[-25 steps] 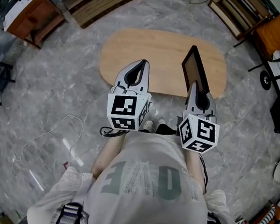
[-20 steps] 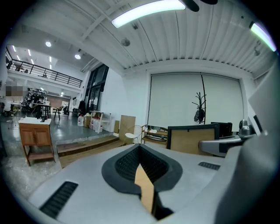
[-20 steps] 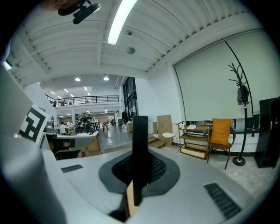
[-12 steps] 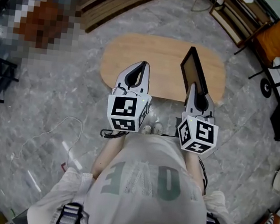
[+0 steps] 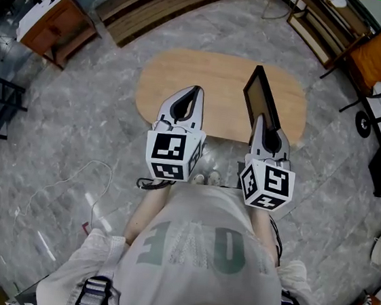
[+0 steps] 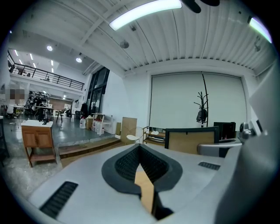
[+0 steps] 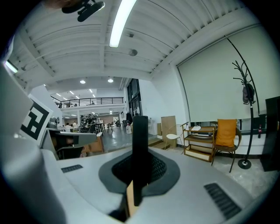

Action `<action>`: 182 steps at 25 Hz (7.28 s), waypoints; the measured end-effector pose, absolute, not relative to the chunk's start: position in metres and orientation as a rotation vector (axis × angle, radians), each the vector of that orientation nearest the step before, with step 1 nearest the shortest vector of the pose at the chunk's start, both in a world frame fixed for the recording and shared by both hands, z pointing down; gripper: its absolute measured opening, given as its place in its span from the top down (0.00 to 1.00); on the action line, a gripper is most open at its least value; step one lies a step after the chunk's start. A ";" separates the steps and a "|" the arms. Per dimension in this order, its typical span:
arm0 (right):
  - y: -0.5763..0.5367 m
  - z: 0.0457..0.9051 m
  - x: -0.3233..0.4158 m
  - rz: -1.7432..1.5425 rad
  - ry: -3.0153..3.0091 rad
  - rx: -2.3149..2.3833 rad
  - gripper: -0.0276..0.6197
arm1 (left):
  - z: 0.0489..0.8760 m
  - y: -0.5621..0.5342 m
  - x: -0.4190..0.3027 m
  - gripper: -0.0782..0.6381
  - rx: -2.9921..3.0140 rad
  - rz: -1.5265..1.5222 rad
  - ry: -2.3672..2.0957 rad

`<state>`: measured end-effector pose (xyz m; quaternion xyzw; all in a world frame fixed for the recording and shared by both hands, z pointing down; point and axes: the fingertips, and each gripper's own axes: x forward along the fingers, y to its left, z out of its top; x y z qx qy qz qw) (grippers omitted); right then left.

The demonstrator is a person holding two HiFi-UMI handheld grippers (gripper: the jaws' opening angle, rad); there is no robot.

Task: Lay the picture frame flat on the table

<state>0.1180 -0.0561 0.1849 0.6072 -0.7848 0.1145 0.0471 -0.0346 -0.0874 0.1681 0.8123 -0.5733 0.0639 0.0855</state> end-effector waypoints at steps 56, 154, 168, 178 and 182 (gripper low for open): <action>-0.133 0.567 0.097 0.645 -2.102 1.845 0.93 | 0.549 -0.170 -0.034 0.88 2.273 0.398 -1.589; -0.257 0.469 0.026 -0.190 -1.960 1.149 0.95 | 0.420 -0.193 -0.093 0.88 2.256 0.340 -1.718; -0.116 0.121 0.089 0.022 -2.304 1.964 0.95 | 0.143 -0.125 -0.048 0.88 2.483 0.131 -1.744; -0.044 0.139 0.091 0.100 -2.366 1.970 0.95 | 0.135 -0.073 -0.042 0.88 2.518 0.104 -1.737; -0.041 0.149 0.098 0.156 -2.348 1.961 0.95 | 0.137 -0.074 -0.036 0.88 2.522 0.119 -1.724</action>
